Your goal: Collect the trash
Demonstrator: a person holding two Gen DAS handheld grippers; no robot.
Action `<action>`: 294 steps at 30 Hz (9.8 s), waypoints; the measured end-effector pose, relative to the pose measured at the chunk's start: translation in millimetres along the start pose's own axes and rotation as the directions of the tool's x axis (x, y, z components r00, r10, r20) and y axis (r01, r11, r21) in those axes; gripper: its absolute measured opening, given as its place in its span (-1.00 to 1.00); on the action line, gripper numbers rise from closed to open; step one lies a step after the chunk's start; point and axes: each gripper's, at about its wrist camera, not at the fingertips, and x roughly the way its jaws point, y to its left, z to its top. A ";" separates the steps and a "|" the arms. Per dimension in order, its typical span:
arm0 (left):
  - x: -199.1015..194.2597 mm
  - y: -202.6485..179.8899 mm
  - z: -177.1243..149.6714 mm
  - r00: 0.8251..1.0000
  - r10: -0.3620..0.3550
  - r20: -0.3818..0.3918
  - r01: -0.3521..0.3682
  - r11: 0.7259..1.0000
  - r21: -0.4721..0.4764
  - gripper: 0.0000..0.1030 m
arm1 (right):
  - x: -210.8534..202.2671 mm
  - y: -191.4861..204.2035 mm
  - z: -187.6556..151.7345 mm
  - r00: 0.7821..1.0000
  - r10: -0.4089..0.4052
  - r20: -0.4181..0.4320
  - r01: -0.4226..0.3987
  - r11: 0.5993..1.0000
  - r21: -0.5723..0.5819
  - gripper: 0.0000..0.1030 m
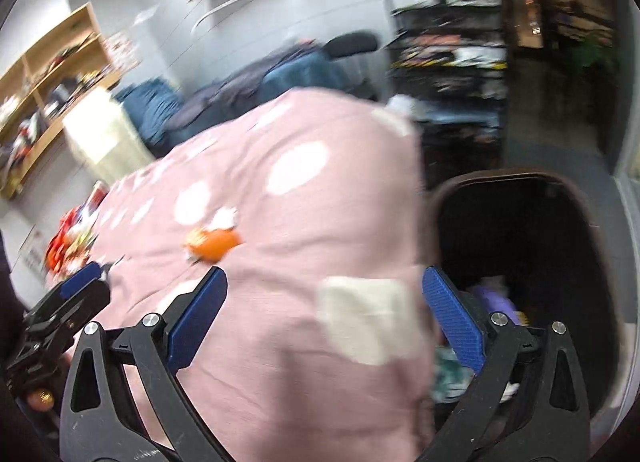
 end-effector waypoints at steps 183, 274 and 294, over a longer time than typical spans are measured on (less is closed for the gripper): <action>-24.1 -130.2 -12.7 0.976 -0.146 0.160 0.118 0.978 0.174 0.90 | -122.2 -59.6 -56.0 0.816 -0.369 0.445 0.354 0.927 0.119 0.89; -98.9 -46.2 -46.8 0.912 0.073 0.403 -0.071 0.997 -0.020 0.90 | -136.6 47.2 -99.3 0.807 -0.172 0.565 0.241 0.969 -0.050 0.89; -99.8 -47.4 -46.7 0.912 0.068 0.403 -0.070 0.998 -0.011 0.90 | -134.9 47.2 -100.7 0.809 -0.172 0.562 0.239 0.970 -0.048 0.89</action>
